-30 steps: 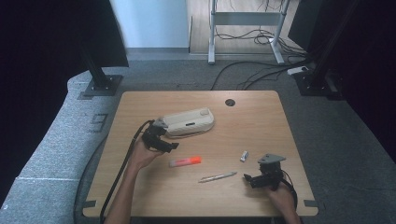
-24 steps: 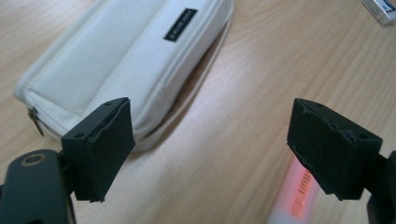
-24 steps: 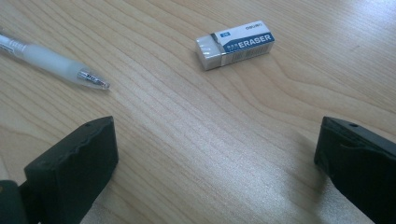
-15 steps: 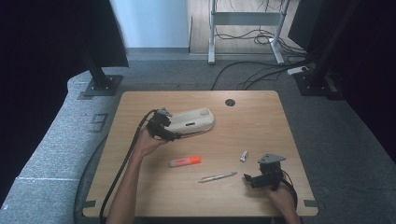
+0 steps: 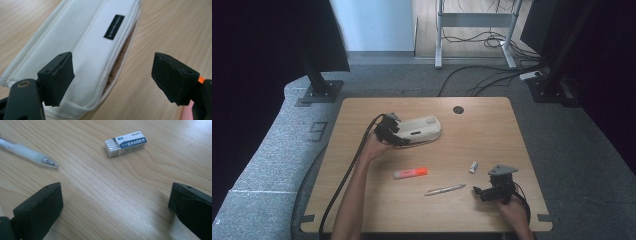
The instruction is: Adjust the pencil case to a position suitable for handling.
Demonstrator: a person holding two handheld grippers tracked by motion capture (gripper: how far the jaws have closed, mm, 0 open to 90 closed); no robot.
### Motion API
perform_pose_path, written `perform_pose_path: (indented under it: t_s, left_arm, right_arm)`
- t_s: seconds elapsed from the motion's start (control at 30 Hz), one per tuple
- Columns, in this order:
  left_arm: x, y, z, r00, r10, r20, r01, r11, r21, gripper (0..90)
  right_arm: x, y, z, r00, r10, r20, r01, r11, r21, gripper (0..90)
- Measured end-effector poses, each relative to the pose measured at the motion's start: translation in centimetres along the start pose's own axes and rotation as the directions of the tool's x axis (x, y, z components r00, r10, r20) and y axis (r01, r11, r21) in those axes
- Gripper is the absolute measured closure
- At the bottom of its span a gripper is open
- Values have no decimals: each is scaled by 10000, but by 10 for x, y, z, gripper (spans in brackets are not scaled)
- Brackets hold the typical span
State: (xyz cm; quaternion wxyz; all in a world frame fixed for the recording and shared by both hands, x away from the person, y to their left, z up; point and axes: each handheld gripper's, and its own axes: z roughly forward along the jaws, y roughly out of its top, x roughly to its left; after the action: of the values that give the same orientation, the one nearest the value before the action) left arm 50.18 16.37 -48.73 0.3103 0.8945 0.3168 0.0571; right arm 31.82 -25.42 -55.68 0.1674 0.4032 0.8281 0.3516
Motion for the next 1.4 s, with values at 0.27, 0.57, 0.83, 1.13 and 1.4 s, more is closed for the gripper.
perform_pose_path:
  t_s: [0.27,0.57,0.83,1.13,1.4]
  left_arm:
    - [10,-7,12,9999,106,-47,-106,9999,85,240]
    - [6,-16,16,9960,417,-787,-402,9990,199,363]
    - [-6,-21,16,9852,941,-1430,-879,9949,489,505]
    - [-15,-23,9,9867,780,-1426,-757,9969,214,664]
    - [-19,-29,-4,9937,288,-1079,-311,9993,-203,725]
  right_arm:
    - [0,0,0,10000,-2,-1,2,10000,0,0]
    - [0,0,0,10000,-2,-1,2,10000,-1,0]
    - [0,0,0,10000,-6,1,6,10000,-6,0]
    - [0,0,0,10000,24,-1,-24,10000,13,0]
    - [0,0,0,10000,25,1,-25,10000,13,0]
